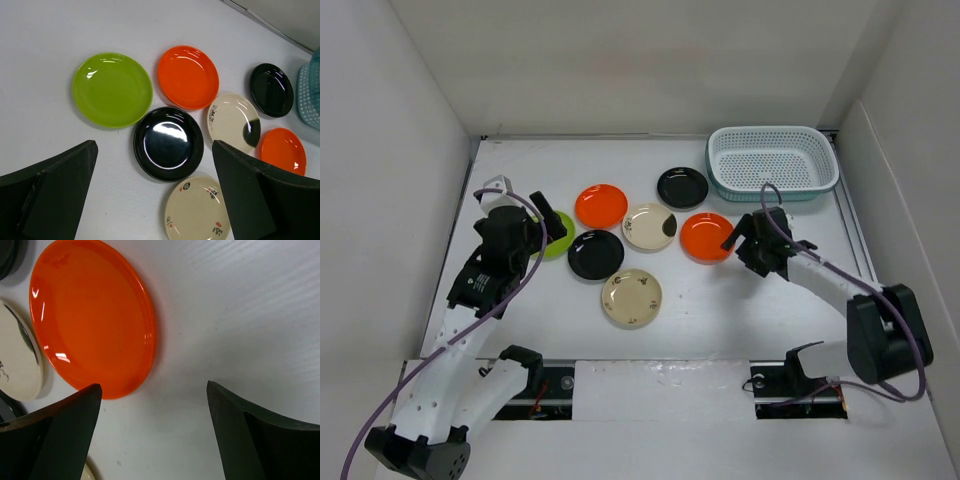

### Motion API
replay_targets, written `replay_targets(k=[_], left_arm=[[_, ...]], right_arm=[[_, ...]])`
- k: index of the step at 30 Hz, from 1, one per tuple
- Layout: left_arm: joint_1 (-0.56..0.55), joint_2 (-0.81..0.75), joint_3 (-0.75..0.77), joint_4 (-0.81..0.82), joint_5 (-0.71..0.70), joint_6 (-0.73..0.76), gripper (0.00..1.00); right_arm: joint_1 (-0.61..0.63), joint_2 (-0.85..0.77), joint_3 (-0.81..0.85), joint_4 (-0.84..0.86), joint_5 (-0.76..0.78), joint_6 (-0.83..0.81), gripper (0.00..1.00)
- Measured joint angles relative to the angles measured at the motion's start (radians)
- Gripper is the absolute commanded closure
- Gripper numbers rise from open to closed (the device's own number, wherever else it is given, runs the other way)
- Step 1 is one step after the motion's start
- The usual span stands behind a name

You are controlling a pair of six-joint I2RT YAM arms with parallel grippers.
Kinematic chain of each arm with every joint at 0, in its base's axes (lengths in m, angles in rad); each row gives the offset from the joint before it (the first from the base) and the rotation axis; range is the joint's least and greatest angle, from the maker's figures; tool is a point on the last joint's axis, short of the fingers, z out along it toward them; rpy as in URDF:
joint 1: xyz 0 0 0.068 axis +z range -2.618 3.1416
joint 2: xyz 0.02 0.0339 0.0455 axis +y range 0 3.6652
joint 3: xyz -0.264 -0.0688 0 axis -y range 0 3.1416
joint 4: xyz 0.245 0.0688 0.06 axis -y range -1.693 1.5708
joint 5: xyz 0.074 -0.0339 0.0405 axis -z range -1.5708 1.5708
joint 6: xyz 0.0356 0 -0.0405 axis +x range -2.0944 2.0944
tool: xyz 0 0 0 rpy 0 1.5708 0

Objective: Place the plates into the plastic bin on the countertop

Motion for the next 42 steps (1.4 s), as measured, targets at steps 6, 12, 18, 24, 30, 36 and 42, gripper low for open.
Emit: replay_targets(k=[6, 12, 18, 24, 30, 36, 42], left_arm=[[0.000, -0.005, 0.000, 0.012, 0.029, 0.010, 0.00], [0.000, -0.007, 0.000, 0.018, 0.036, 0.012, 0.00], [0.000, -0.007, 0.000, 0.020, 0.036, 0.013, 0.00], [0.000, -0.005, 0.000, 0.020, 0.034, 0.013, 0.00], [0.000, 0.010, 0.000, 0.022, 0.033, 0.013, 0.00], [0.000, 0.026, 0.000, 0.022, 0.034, 0.013, 0.00], [0.000, 0.027, 0.000, 0.023, 0.034, 0.013, 0.00]], right_arm=[[-0.016, 0.201, 0.057, 0.143, -0.038, -0.003, 0.38], [-0.026, 0.273, 0.081, 0.195, -0.063, 0.004, 0.69], [-0.027, 0.325, 0.114, 0.223, -0.098, 0.029, 1.00], [0.009, 0.307, 0.133, 0.214, -0.075, 0.053, 1.00], [0.081, 0.071, 0.134, 0.034, 0.018, 0.037, 1.00], [0.041, -0.066, 0.348, -0.087, 0.026, -0.036, 1.00], [-0.156, 0.110, 0.661, -0.095, 0.019, -0.096, 1.00]])
